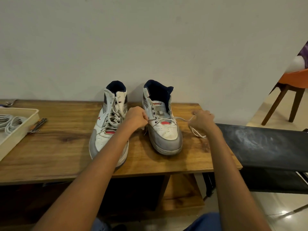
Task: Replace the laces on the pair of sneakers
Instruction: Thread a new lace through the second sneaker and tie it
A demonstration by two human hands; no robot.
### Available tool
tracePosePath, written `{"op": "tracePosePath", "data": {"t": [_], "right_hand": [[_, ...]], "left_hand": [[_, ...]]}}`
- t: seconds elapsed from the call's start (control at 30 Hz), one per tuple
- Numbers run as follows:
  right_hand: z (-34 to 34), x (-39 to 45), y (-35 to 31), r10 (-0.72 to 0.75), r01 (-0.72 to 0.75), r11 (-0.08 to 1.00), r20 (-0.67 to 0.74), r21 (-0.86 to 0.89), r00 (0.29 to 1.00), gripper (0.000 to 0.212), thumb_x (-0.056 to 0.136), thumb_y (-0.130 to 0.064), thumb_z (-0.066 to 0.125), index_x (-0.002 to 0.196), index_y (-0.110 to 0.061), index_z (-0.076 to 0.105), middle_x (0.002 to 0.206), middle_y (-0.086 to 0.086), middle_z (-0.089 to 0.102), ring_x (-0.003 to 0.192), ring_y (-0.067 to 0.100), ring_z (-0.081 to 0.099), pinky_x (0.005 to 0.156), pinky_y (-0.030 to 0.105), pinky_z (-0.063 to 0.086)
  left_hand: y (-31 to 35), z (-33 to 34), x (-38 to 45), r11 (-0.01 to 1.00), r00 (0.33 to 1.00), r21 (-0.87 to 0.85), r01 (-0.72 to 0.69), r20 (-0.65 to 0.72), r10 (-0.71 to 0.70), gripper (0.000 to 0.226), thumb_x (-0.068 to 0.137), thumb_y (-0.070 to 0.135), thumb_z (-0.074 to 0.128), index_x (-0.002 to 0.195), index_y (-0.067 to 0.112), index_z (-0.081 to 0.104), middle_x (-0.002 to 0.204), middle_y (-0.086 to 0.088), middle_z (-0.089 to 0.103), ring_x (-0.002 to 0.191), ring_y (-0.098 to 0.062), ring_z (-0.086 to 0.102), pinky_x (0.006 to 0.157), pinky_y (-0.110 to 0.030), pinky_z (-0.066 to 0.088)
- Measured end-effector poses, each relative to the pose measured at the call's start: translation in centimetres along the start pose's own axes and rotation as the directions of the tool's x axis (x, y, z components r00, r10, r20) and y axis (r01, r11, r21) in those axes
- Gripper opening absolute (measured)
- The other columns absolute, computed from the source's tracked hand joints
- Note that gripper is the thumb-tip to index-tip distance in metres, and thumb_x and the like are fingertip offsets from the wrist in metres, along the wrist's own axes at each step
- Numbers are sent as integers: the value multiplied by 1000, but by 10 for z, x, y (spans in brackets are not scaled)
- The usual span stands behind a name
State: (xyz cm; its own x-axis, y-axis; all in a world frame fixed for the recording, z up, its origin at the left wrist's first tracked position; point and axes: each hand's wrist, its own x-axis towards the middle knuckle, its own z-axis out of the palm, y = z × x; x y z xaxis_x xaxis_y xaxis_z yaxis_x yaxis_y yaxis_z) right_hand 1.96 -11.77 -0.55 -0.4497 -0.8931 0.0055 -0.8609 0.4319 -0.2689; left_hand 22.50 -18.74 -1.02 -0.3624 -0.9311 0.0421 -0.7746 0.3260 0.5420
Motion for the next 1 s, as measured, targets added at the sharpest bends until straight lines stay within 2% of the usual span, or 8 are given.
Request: {"op": "tracePosePath", "data": {"t": [0.13,0.27,0.37,0.43,0.57,0.73,0.87,1.0], "right_hand": [[-15,3,7,124,-125,992,-68,-2,990,29,93,0,38,118,6,52,128,25,49,122,38,40,98,36,31],[-11,5,-7,-9,35,989,-180,143,984,30,91,8,35,116,9,52,114,24,59,107,36,53,86,33,41],[-1,-6,-32,-189,231,937,-176,262,966,38,92,7,37,130,-2,37,94,13,63,78,17,54,66,17,42],[8,-11,-47,-273,323,911,-212,258,939,29,91,6,39,119,-3,37,88,13,61,70,17,50,62,26,42],[9,-8,-59,-281,362,882,-280,303,918,8,96,-6,40,98,-7,48,89,14,63,74,23,54,62,31,43],[14,-10,-70,-366,419,894,-277,161,888,22,95,-14,53,102,-3,70,94,15,67,83,23,57,72,29,41],[26,-15,-71,-430,443,897,-257,-11,865,24,96,-13,50,112,-9,67,98,11,62,80,19,51,67,27,37],[26,-20,-75,-435,448,894,-273,-15,858,25,96,-11,51,117,-10,64,108,10,63,95,21,57,74,24,41]], "left_hand": [[1,-6,-3,991,967,-125,-57,-255,24,24,90,28,61,95,7,71,91,-7,69,68,-7,52,67,-19,42],[12,6,-7,988,934,-137,-67,-357,14,41,80,47,68,72,6,70,67,-8,68,59,-16,62,54,-19,44],[16,15,-6,990,948,-134,-46,-318,1,40,75,46,72,66,7,72,57,-3,65,52,-12,59,57,-24,52],[17,15,-4,983,950,-185,-21,-309,-38,35,75,42,75,68,7,73,56,-1,63,50,-8,56,55,-22,48],[16,12,0,935,957,-348,65,-243,-157,25,75,31,76,74,6,73,58,0,63,51,-5,54,49,-15,41],[7,15,4,766,964,-626,148,-82,-253,6,79,12,72,73,10,72,77,-10,71,72,-23,69,71,-42,59],[1,13,1,609,972,-771,185,53,-229,1,82,4,69,81,4,68,82,-11,67,67,-13,65,59,-20,56],[-3,11,2,546,970,-809,219,118,-213,17,81,4,69,97,-1,66,82,-10,66,68,-14,64,61,-19,55]]}}
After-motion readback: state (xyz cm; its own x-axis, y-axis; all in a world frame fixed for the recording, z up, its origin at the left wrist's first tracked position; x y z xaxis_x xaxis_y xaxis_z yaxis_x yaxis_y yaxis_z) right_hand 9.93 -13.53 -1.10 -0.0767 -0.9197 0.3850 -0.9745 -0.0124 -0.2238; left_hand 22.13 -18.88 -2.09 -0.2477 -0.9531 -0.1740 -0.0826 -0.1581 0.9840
